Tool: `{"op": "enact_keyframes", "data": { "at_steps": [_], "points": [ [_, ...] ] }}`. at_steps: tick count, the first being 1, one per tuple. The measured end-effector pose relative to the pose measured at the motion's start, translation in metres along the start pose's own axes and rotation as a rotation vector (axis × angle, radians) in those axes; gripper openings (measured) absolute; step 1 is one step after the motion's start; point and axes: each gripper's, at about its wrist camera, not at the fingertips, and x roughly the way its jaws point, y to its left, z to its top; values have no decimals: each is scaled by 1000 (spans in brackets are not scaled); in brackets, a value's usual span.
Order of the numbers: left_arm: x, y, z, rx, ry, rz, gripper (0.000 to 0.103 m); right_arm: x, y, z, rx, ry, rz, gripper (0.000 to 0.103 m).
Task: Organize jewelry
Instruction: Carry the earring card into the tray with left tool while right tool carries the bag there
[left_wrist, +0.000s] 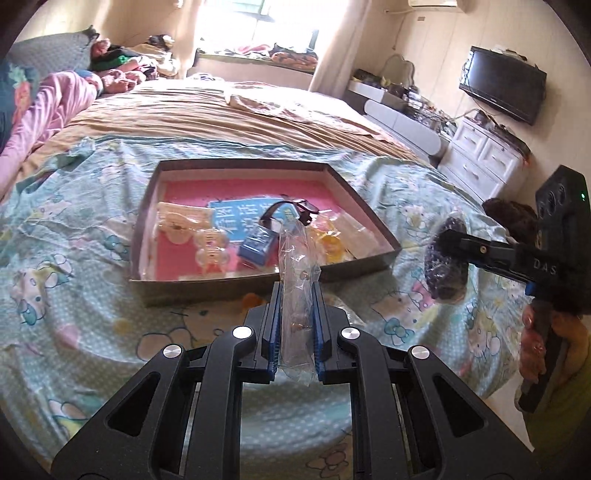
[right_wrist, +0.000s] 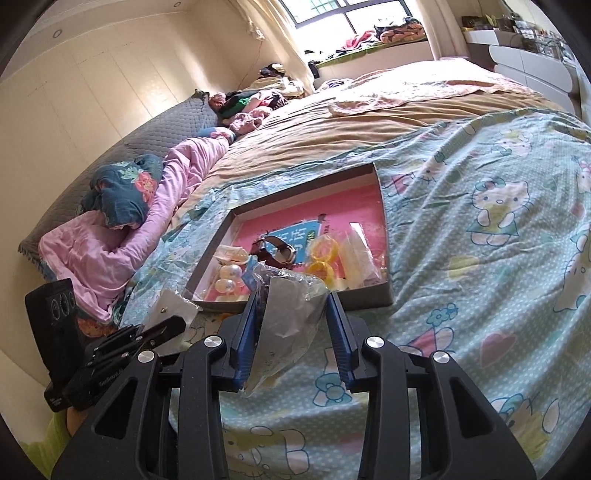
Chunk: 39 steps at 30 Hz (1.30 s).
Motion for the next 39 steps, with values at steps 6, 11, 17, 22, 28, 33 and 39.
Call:
{"op": "enact_keyframes", "data": {
  "at_steps": [6,11,17,22,28,33,39],
  "points": [
    [0,16,3,-48,-5,17,8,5,13,5,-27,-6,17,34],
    [-1,26,5,-70,-11,30,8,11,24,9,-51,-9,30,34],
    [-2,35,6,-97,-21,44,8,19,35,13,-78,-12,36,34],
    [-1,43,7,-125,-21,39,8,24,38,16,-83,-16,44,34],
    [1,52,10,-153,-25,41,8,30,41,22,-91,-25,38,34],
    [4,60,13,-187,-22,29,8,34,41,27,-100,-36,26,34],
    [14,65,22,-184,-12,65,8,42,35,37,-101,-45,5,34]
  ]
}}
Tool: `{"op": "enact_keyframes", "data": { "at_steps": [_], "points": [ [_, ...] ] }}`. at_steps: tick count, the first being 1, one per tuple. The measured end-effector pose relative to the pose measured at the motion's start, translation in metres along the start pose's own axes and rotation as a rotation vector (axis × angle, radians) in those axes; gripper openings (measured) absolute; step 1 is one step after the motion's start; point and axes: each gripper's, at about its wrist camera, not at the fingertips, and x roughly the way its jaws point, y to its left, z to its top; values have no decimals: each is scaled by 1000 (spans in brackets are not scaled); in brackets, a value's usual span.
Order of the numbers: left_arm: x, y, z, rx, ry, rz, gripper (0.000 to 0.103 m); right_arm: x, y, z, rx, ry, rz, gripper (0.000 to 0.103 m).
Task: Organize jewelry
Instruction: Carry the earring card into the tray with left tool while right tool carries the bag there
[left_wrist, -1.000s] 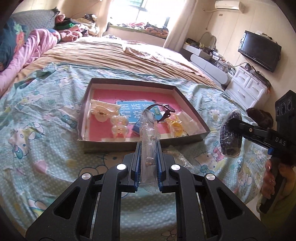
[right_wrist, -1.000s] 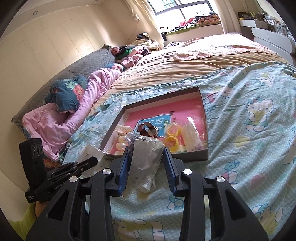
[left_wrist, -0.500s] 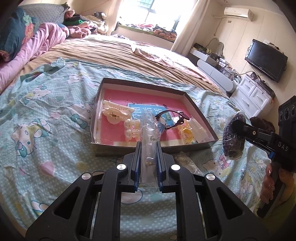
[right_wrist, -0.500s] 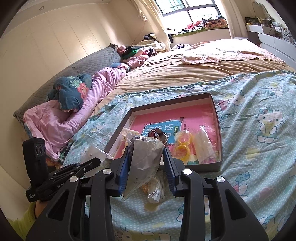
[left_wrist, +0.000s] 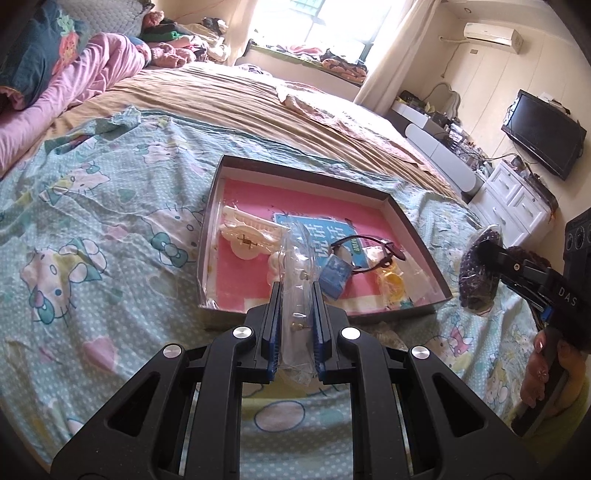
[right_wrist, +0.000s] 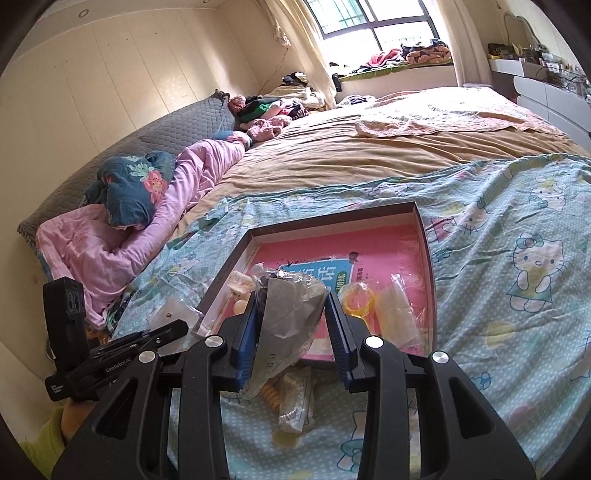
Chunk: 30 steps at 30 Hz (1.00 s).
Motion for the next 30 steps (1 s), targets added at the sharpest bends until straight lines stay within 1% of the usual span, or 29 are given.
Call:
{"op": "enact_keyframes", "data": {
  "at_steps": [9,12,16,23,26,28,30],
  "points": [
    [26,7,15,9,38,57,8,22,-20,15,3,-6,-72,34],
    [35,9,19,22,52,83,8,31,-28,18,-8,4,-118,34],
    [48,10,25,49,68,120,8,44,-39,17,-4,34,-150,34],
    [67,12,29,97,91,169,8,59,-41,11,-48,77,-204,34],
    [72,12,29,105,104,179,8,64,-40,8,-66,92,-223,34],
    [72,13,29,102,105,181,11,66,-39,7,-78,95,-233,34],
    [71,14,29,101,99,183,18,68,-39,7,-79,98,-239,34]
  ]
}}
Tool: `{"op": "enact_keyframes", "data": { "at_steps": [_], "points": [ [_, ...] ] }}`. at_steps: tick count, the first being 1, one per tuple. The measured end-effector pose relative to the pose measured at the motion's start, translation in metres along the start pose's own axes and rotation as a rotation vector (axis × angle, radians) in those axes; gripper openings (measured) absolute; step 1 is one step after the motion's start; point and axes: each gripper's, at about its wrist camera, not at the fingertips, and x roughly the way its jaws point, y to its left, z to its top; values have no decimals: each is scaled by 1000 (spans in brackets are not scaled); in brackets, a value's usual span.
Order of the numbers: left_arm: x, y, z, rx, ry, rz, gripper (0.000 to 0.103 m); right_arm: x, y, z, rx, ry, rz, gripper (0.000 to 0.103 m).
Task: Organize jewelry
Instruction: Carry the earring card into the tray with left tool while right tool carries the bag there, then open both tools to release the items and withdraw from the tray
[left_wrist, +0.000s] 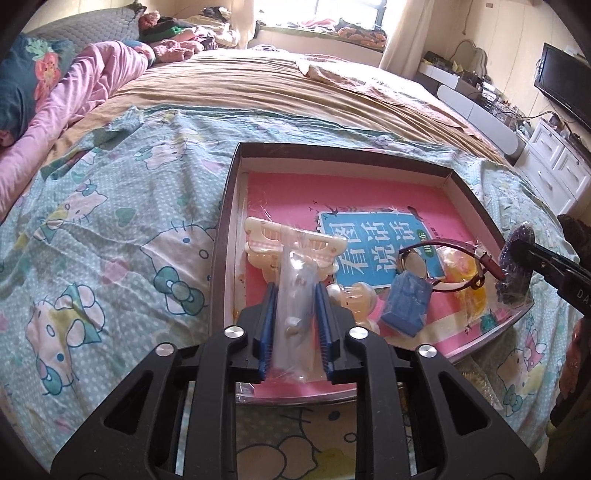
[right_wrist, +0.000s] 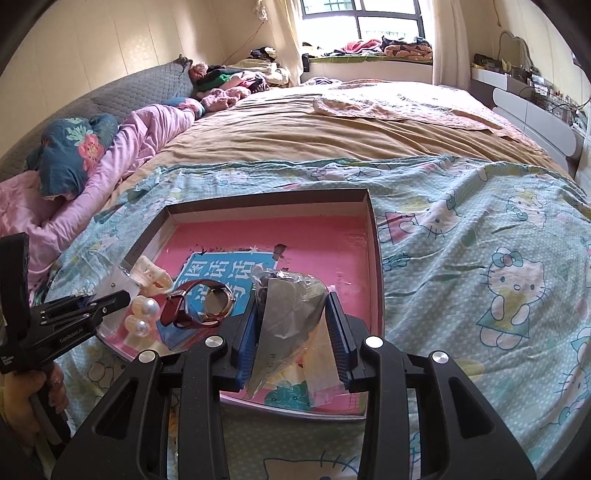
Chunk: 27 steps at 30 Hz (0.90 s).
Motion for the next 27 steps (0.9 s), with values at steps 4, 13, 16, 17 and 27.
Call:
{"op": "enact_keyframes", "data": {
  "at_steps": [4,13,16,17,27],
  "points": [
    [-3,0,0,-1,-10,0,21,3,-2,-1,15,10,-5,34],
    [-10,-4,0,8,-34,-7,30,8,-5,-3,39,27,-4,36],
    [-12,-5,0,9,-39,-14,31,8,-5,-5,45,30,-3,37],
    [-12,-6,0,10,-40,-15,31,8,-6,-5,50,30,0,37],
    [-19,-6,-2,1,-53,-34,34,-11,-7,-4,71,-24,24,57]
  ]
}}
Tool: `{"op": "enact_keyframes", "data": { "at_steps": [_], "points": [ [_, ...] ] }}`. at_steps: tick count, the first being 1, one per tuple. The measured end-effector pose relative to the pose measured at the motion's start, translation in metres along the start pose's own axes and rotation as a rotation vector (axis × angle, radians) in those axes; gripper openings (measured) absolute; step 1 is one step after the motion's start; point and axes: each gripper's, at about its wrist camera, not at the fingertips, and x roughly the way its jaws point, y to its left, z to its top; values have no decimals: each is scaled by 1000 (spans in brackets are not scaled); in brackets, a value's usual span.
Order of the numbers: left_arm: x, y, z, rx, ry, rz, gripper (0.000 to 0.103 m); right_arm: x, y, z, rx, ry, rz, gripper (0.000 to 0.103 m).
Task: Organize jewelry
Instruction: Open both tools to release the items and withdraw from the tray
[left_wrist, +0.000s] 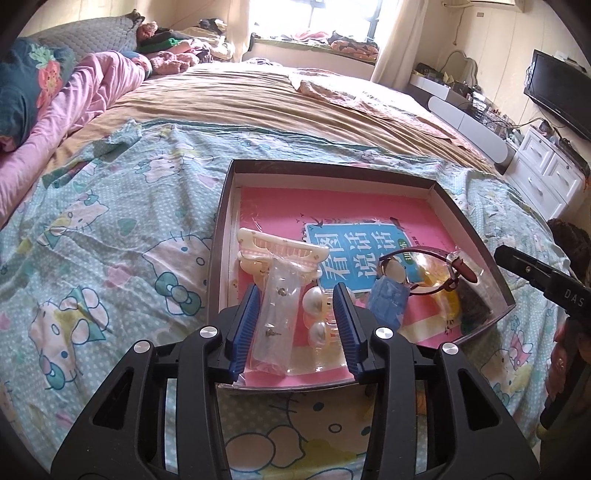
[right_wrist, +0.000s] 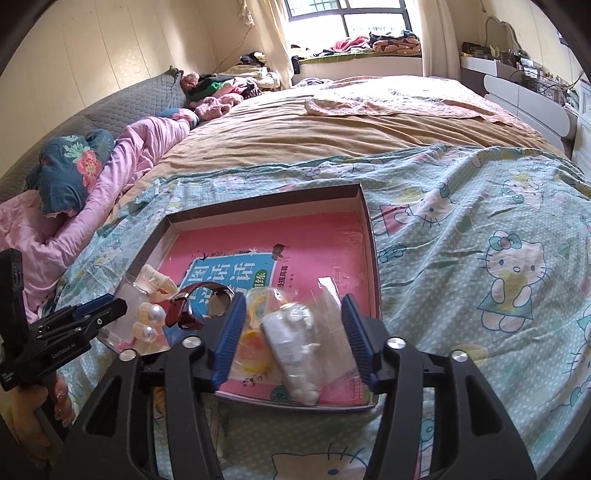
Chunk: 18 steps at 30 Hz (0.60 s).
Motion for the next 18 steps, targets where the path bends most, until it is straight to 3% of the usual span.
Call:
{"op": "enact_keyframes", "data": {
  "at_steps": [5,9,18],
  "points": [
    [-6,1,-2,-11,-13,-11,36,-13,1,-1,7,-29,17,71],
    [-11,3,-4,-30,-21,-16,41,-25,5,-1,-1,-49,34,75],
    [-28,6,-9,-55,-62,-6,68,-54,14,-9,-30,-90,64,85]
  ]
}}
